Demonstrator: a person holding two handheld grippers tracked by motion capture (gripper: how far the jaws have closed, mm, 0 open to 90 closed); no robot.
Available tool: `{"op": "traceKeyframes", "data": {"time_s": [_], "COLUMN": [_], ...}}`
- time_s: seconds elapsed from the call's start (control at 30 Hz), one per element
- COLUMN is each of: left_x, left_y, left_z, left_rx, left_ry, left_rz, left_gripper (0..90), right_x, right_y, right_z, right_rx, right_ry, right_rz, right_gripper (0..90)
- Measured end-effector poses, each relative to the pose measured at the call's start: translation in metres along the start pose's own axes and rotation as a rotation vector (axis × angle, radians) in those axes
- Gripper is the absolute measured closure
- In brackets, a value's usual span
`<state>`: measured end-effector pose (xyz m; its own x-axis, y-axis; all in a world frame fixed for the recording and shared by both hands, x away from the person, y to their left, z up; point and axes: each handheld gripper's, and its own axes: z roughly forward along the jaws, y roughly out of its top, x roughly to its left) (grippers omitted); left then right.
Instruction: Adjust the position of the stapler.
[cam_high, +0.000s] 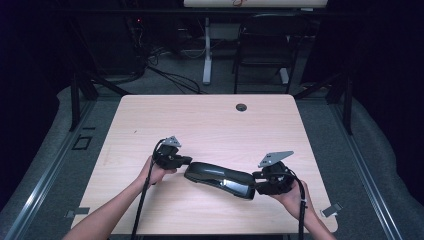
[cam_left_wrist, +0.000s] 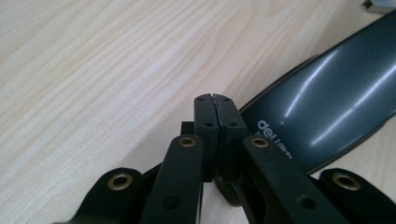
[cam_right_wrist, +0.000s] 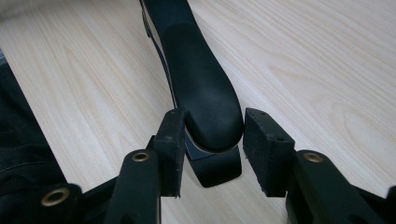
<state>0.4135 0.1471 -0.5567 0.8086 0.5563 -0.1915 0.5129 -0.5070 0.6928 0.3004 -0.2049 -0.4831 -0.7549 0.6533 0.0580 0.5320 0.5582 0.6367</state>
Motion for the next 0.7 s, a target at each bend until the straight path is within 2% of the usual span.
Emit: {"op": "traceKeyframes", "data": {"time_s": [0.1,0.23,0.27,0.37,0.4,0.47,0.5,0.63,0.7], "left_x": [0.0011,0.0005,0.0017,0.0037,0.0057,0.0054,0.0039,0.0036,0.0034], "left_y": [-0.0008,0.0003,0.0009,0.0012,0.0014,0.0015,0.0017,0.0017,0.0015], "left_z": [0.0014,0.004,0.0039,0.0034,0.0028,0.0025,0.0023,0.0013,0.0002], "left_rx": [-0.015,-0.025,-0.026,-0.02,-0.009,-0.003,0.001,0.006,-0.003], "left_ry": [0.0,0.012,-0.009,-0.023,-0.048,-0.051,-0.037,-0.054,-0.076], "left_rz": [-0.036,-0.051,-0.057,-0.067,-0.068,-0.061,-0.057,-0.051,-0.059], "left_gripper": [89.7,89.8,89.9,89.9,90.0,90.0,90.0,90.0,90.0], "right_x": [-0.0002,-0.0013,-0.0015,-0.0017,-0.0018,-0.0023,-0.0025,-0.0026,-0.0026], "right_y": [0.0002,-0.0004,-0.0004,-0.0009,-0.0009,-0.0009,-0.001,-0.0011,-0.0014], "right_z": [0.0004,0.0008,0.0008,0.0013,0.0013,0.0012,0.0012,0.0012,0.001], "right_rx": [0.001,-0.004,-0.004,-0.01,-0.01,-0.01,-0.012,-0.014,-0.016], "right_ry": [0.0,0.006,0.007,0.013,0.013,0.015,0.015,0.011,0.009], "right_rz": [-0.002,0.002,0.002,0.013,0.014,0.016,0.016,0.025,0.025], "right_gripper": [59.1,59.0,59.0,58.8,58.7,58.6,58.5,58.4,58.4]}}
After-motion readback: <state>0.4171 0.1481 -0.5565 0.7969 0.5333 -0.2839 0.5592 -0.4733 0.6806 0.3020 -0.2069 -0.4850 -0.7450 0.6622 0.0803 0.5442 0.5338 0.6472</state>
